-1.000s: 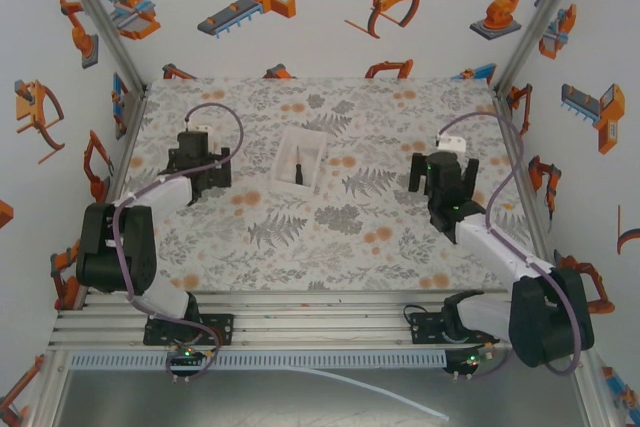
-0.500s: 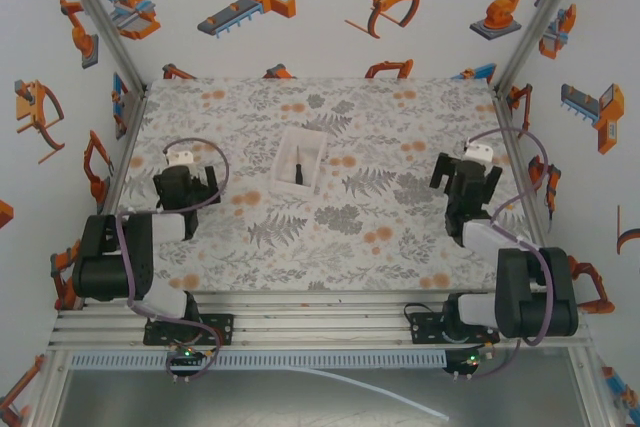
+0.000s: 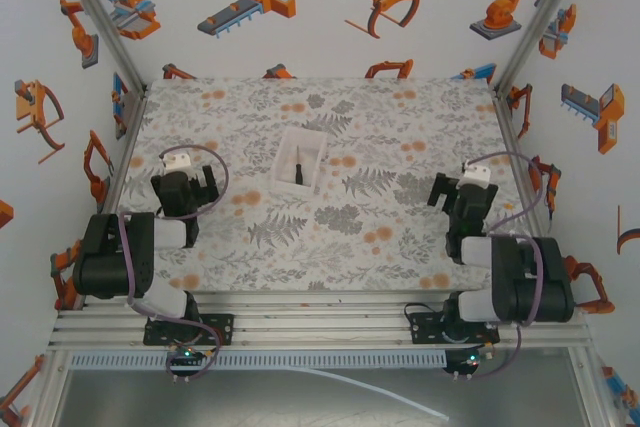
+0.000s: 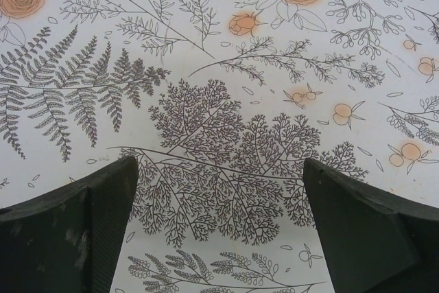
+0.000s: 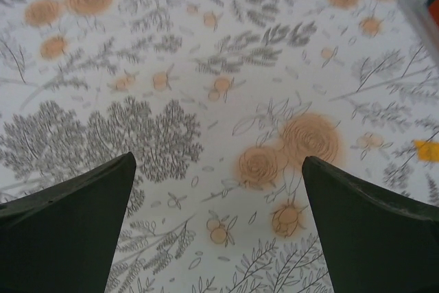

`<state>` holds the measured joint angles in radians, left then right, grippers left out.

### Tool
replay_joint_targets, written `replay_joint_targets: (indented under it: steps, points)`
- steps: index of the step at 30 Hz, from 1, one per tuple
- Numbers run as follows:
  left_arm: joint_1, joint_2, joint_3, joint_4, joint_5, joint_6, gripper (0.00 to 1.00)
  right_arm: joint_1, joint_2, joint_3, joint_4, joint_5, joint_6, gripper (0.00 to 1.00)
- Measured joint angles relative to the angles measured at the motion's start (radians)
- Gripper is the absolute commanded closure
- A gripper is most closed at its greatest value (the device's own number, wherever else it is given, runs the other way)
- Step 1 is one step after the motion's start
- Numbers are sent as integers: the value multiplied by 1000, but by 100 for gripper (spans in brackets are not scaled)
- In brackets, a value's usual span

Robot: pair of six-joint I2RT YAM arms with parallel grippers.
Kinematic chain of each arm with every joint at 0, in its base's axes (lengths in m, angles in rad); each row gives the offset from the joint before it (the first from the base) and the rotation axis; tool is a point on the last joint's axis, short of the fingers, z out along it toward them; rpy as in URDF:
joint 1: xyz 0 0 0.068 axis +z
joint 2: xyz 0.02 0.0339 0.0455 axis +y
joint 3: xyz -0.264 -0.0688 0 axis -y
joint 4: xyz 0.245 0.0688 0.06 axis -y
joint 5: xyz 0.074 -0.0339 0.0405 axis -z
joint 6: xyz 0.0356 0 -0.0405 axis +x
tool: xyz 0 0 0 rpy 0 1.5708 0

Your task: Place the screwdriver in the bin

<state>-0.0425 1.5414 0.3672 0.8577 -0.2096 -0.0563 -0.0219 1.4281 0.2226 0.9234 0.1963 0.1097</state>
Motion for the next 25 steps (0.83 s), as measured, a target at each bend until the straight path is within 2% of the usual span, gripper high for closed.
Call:
replay_joint_targets:
  steps: [3,10,25]
  points:
    - [0,0,0,0,0,0,3,0,122,-6,95,-23,1,1]
    - [0,0,0,0,0,0,3,0,122,133,24,-40,-6,1]
    - [0,0,0,0,0,0,3,0,122,140,-45,-77,-18,1]
